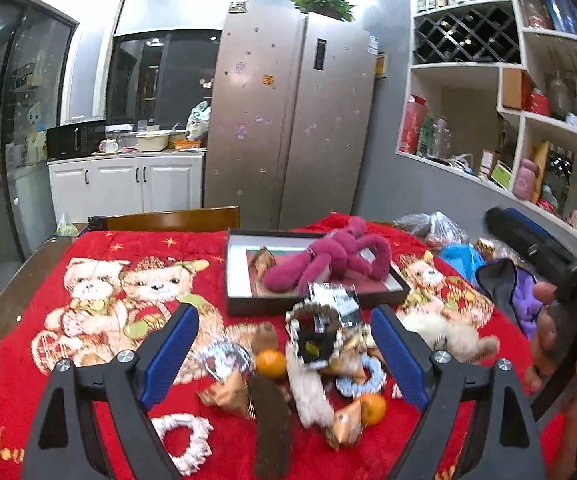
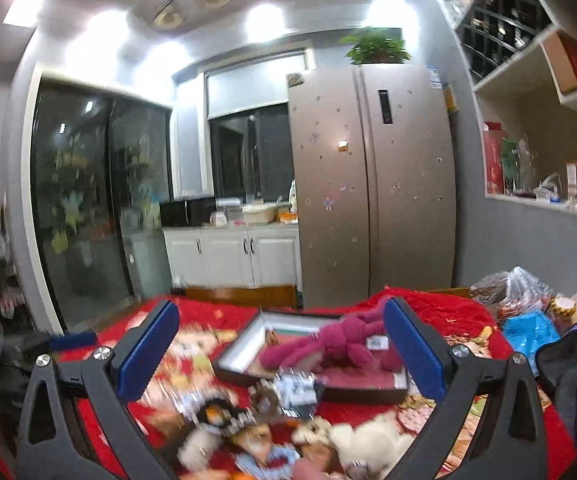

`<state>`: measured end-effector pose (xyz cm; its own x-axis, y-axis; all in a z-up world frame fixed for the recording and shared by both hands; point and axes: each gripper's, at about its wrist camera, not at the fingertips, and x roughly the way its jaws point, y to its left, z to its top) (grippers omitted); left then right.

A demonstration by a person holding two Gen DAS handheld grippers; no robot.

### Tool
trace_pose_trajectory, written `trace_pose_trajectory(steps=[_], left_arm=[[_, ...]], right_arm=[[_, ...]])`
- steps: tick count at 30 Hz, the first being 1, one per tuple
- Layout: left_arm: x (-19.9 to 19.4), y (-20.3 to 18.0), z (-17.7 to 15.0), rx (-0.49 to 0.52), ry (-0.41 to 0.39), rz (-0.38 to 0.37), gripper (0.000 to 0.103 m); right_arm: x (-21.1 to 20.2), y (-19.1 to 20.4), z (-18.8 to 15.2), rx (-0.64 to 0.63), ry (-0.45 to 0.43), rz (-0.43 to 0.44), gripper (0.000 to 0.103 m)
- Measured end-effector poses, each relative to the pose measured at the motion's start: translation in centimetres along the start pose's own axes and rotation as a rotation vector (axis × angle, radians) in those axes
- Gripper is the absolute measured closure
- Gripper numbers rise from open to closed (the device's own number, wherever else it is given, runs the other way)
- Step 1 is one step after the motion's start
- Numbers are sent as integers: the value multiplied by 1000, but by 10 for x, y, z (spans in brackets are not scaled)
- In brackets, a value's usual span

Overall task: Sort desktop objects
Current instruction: 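Withdraw both tools from the box back toward the item pile, then grasp the brown fuzzy strip with the left tool while right grasps a mandarin orange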

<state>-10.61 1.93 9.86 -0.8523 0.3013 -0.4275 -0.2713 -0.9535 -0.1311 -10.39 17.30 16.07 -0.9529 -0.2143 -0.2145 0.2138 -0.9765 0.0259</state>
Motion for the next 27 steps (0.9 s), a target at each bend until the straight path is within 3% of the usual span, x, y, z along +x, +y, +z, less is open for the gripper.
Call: trace_pose_trajectory(steps=[3, 6, 11, 14, 18, 24, 25, 27], left_arm=[[9, -2, -18, 28, 43, 31, 12], [19, -11, -38, 133, 79, 36, 12], [27, -27, -73, 278, 94, 112, 12], [32, -25, -76, 236, 118, 83, 12], [48, -13, -79, 161, 218, 51, 12], [72, 6, -93, 110, 360, 106, 12], [75, 9, -96, 93, 379, 98, 12], [78, 13, -99, 70, 400, 85, 12]], right_arm=[[13, 7, -32, 8, 70, -11, 0], [30, 1, -60, 91, 151, -4, 0], [47, -4, -100, 150, 293, 83, 0], [57, -4, -105, 185, 335, 136, 0], [71, -1, -116, 194, 397, 230, 1], [85, 3, -134, 178, 478, 288, 2], [87, 3, -137, 190, 491, 306, 4], [95, 4, -143, 204, 539, 341, 19]])
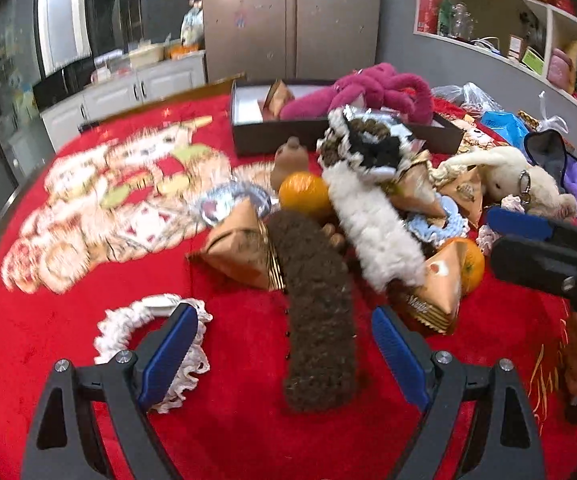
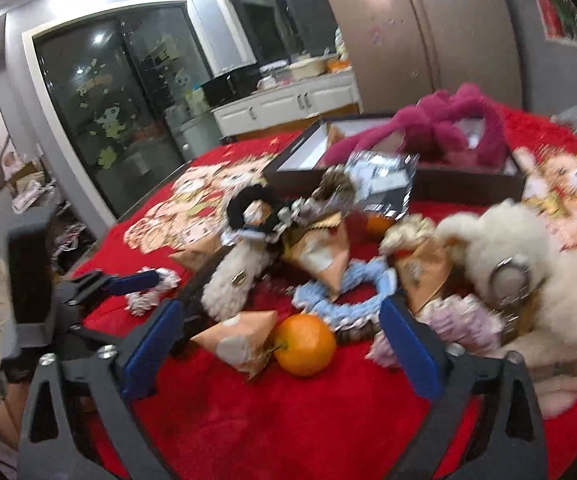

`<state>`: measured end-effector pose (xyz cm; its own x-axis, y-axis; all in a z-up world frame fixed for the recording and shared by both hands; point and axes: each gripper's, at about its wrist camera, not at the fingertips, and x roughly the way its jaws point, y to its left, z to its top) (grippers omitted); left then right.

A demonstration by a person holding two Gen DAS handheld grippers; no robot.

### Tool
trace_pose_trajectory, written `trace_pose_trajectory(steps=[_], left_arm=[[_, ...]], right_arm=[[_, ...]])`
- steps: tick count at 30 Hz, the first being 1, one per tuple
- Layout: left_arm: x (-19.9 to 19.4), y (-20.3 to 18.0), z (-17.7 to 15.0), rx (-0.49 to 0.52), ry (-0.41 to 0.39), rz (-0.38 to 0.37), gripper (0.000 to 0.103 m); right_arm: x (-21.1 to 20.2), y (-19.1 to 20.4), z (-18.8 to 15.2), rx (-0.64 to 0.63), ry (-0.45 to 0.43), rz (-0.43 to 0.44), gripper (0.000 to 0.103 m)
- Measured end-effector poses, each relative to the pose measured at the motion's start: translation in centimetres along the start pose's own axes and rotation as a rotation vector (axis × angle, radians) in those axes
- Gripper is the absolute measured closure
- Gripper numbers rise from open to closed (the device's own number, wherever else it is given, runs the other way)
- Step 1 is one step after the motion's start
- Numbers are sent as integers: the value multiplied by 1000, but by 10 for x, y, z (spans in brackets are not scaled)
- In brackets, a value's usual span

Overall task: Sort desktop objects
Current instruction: 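Grasp the brown fuzzy strip with the left tool while right grasps a mandarin orange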

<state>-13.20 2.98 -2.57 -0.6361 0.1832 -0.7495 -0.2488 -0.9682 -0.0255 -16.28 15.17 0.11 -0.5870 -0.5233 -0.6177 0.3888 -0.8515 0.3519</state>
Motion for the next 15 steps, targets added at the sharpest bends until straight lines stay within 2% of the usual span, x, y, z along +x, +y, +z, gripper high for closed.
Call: trace_pose_trajectory(steps=[3, 5, 7, 15], left_arm=[[4, -1, -1, 7, 23, -15, 12], [7, -5, -2, 23, 38, -26, 12], [13, -11, -3, 53, 70, -26, 11], [14, -8, -1, 57, 74, -21, 10]], right_arm=[[13, -2, -5, -21, 54, -25, 26], [22, -4, -7, -13, 98, -10, 26], [24, -6, -7, 0, 108, 8, 26], [29, -13, -6, 29, 125, 35, 25]])
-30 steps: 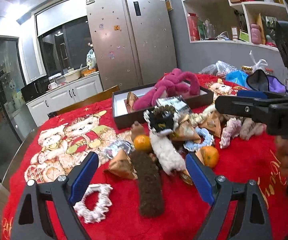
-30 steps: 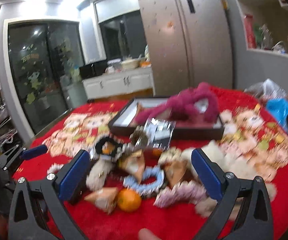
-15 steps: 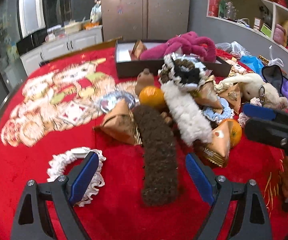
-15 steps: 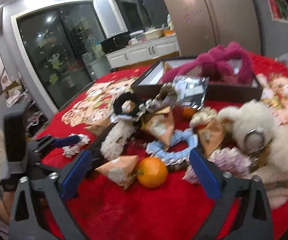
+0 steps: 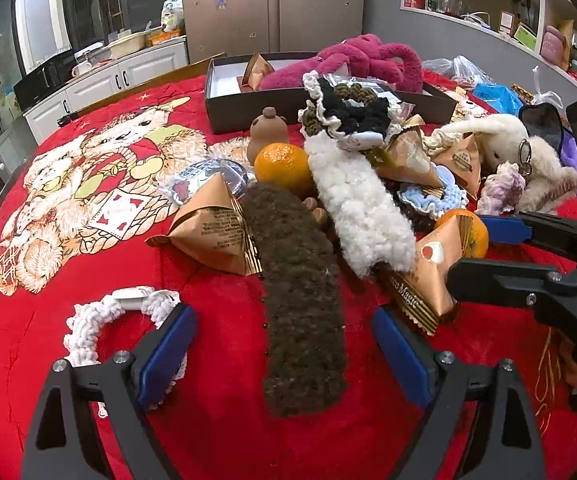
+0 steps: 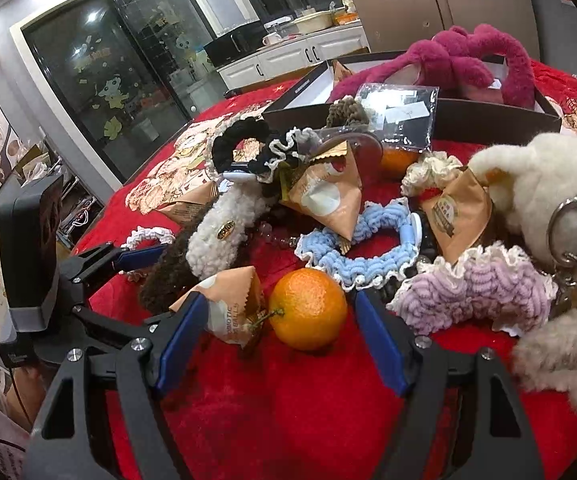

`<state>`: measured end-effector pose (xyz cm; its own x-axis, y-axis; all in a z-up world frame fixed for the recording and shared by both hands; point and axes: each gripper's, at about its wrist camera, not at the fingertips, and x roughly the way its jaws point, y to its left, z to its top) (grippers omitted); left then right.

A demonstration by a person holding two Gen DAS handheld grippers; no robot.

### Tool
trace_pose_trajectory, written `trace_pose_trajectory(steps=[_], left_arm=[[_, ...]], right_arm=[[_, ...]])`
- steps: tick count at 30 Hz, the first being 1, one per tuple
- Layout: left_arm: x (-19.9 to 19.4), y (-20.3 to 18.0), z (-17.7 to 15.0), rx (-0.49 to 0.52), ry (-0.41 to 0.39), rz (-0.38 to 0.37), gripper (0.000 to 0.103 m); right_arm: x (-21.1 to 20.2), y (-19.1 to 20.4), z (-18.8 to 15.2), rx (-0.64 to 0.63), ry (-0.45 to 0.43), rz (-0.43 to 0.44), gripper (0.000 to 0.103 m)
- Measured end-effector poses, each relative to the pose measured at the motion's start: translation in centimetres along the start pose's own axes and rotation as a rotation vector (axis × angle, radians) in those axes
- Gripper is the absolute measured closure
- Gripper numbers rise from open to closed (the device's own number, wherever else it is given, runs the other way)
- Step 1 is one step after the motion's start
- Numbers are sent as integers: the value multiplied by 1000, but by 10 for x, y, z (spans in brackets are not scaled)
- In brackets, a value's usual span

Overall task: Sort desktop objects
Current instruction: 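Grasp the brown fuzzy strip with the left tool while right grasps a mandarin orange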

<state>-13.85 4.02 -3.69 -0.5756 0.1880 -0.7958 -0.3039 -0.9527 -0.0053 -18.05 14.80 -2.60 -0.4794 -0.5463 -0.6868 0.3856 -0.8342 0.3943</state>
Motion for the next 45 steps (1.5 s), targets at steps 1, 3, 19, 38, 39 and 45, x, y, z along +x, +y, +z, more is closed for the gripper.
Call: trace_pose_trajectory(steps=[1, 3, 19, 38, 39, 45], left_arm=[[0, 0, 0, 0, 0, 0, 10], [0, -1, 0, 2, 0, 2, 10], [0, -2, 1, 3, -1, 2, 10], [-15, 1, 1, -50, -66, -43, 72], [-17, 1, 1, -49, -75, -38, 72], [-30, -5, 1, -13, -134, -6, 73]], right_arm=[[0, -2, 1, 8, 0, 8, 25], [-1, -3, 0, 25, -3, 20, 26], [-2, -14, 0, 68, 10, 36, 53], [-33, 1, 1, -20, -63, -51, 66], [-36, 0, 2, -19, -71, -39, 66], [-44, 0, 7, -6, -97, -29, 66]])
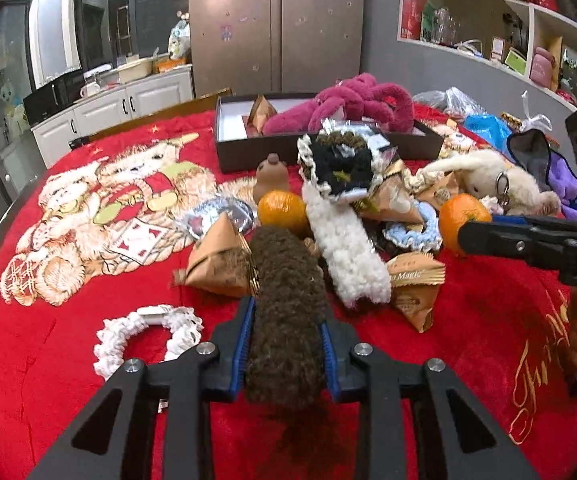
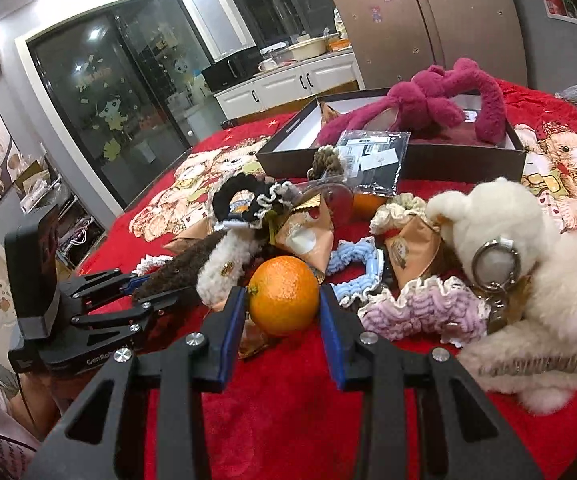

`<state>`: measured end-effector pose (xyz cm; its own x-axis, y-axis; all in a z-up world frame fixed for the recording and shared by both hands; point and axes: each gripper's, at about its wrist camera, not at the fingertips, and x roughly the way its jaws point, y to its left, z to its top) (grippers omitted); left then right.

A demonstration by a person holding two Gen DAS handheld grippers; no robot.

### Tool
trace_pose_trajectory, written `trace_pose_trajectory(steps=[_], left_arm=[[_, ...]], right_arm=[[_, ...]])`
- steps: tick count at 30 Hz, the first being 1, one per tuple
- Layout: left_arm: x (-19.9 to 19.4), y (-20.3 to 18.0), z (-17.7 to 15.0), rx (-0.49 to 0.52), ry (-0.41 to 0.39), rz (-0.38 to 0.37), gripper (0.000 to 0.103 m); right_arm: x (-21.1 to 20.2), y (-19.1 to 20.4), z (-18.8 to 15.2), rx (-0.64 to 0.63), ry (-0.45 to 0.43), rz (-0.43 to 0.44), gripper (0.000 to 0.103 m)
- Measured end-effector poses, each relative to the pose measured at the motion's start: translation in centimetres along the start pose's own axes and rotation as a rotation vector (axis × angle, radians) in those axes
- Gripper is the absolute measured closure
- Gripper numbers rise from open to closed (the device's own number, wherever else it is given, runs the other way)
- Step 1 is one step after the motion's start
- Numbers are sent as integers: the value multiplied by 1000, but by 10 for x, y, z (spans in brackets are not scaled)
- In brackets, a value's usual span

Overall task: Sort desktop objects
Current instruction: 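Grasp the brown fuzzy strip with the left tool while right grasps a mandarin orange, then carry the brown strip with left and the orange with right toward the black box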

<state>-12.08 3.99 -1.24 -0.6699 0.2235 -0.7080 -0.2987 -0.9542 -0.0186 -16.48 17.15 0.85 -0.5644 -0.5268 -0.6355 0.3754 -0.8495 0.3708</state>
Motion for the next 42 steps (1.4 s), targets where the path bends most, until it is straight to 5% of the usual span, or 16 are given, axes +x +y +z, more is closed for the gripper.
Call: trace_pose_trajectory(steps=[21, 42], left_arm=[[-66, 16, 17, -42, -240, 37, 74], [-68, 1, 11, -22, -250, 24, 74]], right_arm=[[-29, 14, 5, -42, -108, 2, 66], [-45, 24, 7, -104, -160, -58, 66]])
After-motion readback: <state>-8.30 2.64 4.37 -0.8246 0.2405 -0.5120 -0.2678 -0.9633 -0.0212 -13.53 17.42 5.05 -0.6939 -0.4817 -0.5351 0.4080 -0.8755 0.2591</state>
